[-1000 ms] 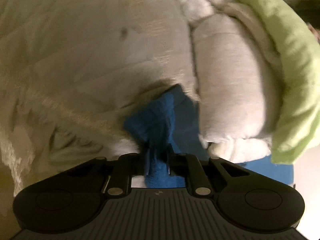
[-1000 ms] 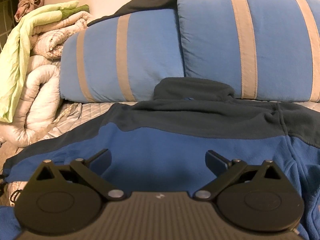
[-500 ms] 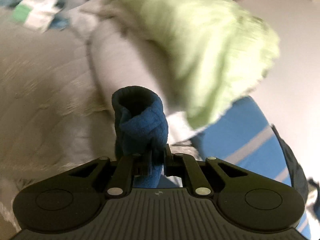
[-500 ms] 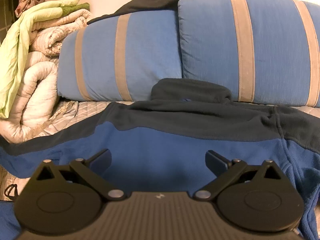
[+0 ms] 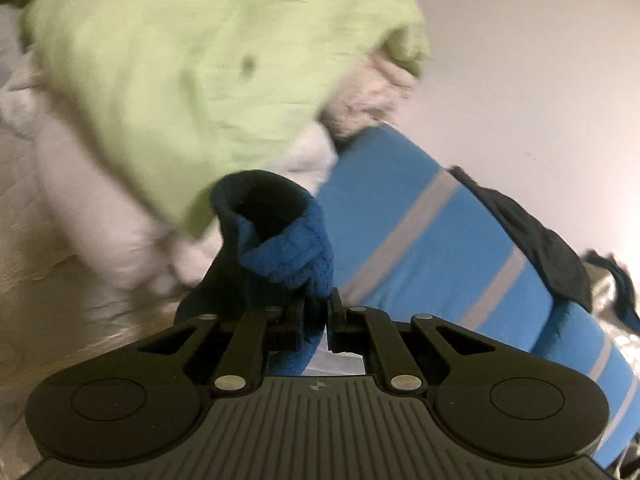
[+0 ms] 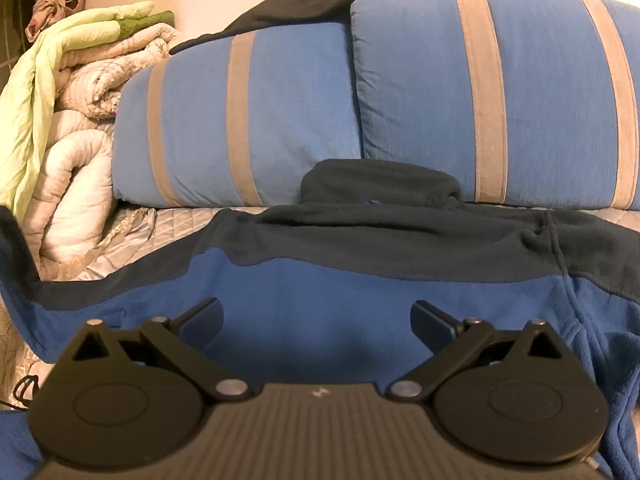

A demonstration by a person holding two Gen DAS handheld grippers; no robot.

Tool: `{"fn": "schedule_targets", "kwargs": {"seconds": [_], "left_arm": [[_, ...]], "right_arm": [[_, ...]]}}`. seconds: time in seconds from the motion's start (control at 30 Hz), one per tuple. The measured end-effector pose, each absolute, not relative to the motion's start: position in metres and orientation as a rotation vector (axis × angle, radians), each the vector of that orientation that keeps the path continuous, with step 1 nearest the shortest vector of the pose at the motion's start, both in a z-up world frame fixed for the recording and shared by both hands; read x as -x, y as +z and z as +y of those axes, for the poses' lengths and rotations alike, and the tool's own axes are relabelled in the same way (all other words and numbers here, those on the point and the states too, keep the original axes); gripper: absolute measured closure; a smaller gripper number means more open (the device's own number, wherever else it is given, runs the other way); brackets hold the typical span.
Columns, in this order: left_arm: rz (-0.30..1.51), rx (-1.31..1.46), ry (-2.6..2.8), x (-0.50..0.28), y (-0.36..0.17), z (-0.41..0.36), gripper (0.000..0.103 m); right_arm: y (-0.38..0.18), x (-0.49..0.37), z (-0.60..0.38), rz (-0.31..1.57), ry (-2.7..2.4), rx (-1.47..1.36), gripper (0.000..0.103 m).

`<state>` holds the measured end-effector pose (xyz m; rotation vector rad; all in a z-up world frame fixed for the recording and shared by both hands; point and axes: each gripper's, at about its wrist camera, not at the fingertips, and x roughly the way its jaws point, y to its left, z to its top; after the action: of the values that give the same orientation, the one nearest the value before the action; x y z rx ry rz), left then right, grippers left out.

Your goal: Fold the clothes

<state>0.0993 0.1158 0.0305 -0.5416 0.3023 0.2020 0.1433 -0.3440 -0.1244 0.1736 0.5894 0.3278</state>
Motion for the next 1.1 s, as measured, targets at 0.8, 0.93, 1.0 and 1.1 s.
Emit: {"fn": "schedule_targets", "kwargs": {"seconds": [0.8,0.93,1.0,1.1], "left_arm": [[0.315,0.363,-0.006,-0.167,0.082,0.002,0.095],[0.329,0.338,-0.021,-0.171,0.081,-0.013,0.095],[0.338,0.327,-0.030,-0.174,0.081,-0.020,0.095],[0.356,0.310,-0.042,-0.178,0.082,-0.032,0.095]], "right_arm": [[-0.122,-0.135,-0.335,0.499,0.313,-0.067,0.000],[-0.120,-0.135,-0.336,0.495,0.313,-0.072,0.000],[-0.121,-0.135,-0.335,0.496,0.308,-0.062,0.000],[-0.122,-0.135,-0.332,0.495,0.296,-0.026,0.000]]}}
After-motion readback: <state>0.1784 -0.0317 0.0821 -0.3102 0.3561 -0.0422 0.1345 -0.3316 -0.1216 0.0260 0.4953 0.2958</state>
